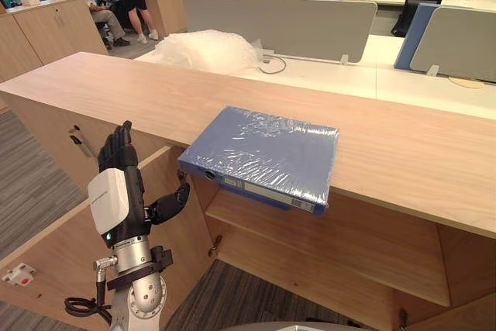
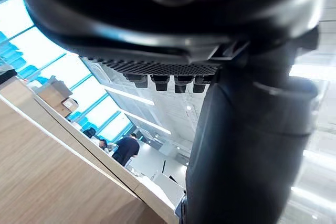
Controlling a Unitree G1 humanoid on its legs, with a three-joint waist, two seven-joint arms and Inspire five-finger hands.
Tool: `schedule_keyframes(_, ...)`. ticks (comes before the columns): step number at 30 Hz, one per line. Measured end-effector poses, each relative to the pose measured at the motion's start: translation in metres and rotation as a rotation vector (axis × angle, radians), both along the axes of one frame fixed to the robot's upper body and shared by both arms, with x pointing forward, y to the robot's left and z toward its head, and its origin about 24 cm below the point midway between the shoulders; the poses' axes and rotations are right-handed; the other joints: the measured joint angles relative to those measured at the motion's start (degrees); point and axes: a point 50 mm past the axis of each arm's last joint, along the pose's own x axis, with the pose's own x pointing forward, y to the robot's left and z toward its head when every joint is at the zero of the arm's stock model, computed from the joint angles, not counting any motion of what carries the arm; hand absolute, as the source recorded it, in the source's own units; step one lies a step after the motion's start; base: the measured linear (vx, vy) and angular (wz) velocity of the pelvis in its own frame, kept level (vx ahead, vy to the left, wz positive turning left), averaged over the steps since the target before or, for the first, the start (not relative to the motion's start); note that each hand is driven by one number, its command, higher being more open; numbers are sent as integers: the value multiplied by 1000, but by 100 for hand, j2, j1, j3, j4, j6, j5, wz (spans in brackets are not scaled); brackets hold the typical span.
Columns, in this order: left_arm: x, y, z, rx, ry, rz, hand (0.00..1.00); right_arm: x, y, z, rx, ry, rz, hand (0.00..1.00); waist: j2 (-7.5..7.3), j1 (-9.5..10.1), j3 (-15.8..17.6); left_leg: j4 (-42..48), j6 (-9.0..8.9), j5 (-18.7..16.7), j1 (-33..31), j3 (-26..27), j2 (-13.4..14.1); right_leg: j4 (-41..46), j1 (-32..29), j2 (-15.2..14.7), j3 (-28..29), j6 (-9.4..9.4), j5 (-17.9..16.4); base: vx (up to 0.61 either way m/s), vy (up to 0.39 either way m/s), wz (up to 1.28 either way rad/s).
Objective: Walk over to the cabinet, pick up the folder, carry it to the office cabinet, place the folder inside the office cabinet, then close the office cabinet door
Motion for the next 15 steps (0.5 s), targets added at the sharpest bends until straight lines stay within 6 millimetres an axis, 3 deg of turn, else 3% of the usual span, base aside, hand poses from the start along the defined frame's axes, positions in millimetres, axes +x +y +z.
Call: schedule_keyframes(15, 4, 7, 10, 233, 38, -160, 100, 1, 0, 0, 27, -6, 13, 100, 44, -15, 23, -9, 2, -1, 17, 46, 56, 7, -77, 60, 184, -45, 1, -18, 1, -3)
